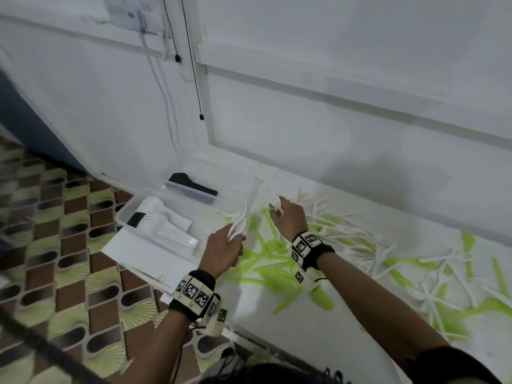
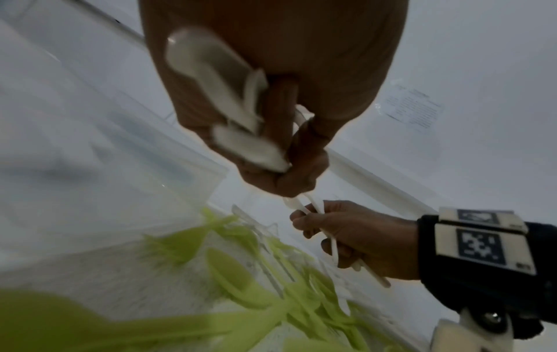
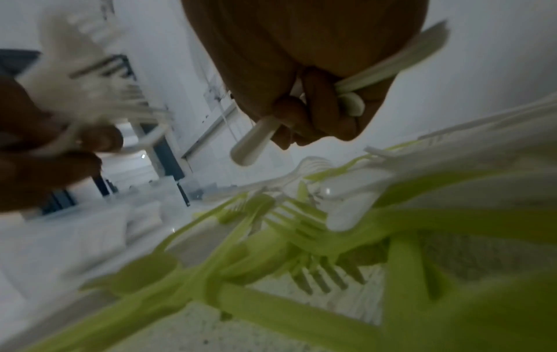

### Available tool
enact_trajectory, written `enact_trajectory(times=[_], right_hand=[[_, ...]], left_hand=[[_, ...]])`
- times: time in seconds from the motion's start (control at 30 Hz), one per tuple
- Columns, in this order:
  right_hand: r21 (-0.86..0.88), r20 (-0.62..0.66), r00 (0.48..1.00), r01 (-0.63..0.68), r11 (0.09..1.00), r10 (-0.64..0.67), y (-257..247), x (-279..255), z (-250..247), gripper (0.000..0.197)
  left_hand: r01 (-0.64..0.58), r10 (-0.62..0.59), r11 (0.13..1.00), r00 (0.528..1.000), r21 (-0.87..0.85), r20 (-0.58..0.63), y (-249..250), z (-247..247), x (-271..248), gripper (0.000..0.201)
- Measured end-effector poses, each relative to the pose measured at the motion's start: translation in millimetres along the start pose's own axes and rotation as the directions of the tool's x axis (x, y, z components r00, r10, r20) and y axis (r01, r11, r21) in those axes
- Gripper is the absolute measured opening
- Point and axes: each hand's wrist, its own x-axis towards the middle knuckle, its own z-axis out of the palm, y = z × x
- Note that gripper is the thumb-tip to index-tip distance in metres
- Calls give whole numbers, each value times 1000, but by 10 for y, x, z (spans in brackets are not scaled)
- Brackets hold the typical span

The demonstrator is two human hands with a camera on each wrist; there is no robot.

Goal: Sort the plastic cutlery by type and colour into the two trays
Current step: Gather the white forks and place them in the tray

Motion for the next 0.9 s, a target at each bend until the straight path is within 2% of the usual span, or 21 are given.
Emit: enact_trajectory(times=[0.1, 0.23, 0.37, 0.5, 0.63, 0.7, 0.77, 0.83, 0.9], right_hand=[[-141, 88, 995, 49, 989, -37, -27, 130, 102, 48], [-109, 189, 982, 42, 993, -21, -81, 253, 156, 51], [-130, 236, 967, -67, 989, 97, -92, 324, 176, 52], [-143, 270, 954, -98, 985, 134, -105, 363, 173, 50], [-25, 178, 936, -304, 952, 303, -132, 415, 163, 44], [123, 86, 900, -434, 892, 426, -167, 446, 162, 39], [223, 69, 852, -520, 825, 519, -197, 472, 188, 39], [269, 129, 836, -547, 792, 533, -198, 506, 288, 46], [286, 137, 850, -525, 802, 508, -208, 537, 406, 52]], left_hand=[[-60, 56, 995, 997, -85, -47, 1, -124, -28, 17], [-36, 13, 980, 993, -195, -116, -114, -215, 50, 23], [-58, 52, 963, 998, -263, -27, -127, -225, 56, 16], [-66, 80, 954, 996, -294, 39, -81, -217, 43, 12], [-66, 63, 959, 998, -275, -22, -70, -232, 73, 24], [-58, 45, 953, 998, -297, -50, -52, -241, 86, 23], [-47, 27, 953, 997, -299, -70, -56, -246, 96, 22], [-38, 17, 954, 997, -296, -74, -91, -239, 96, 22], [-37, 15, 955, 997, -294, -76, -128, -233, 86, 23]])
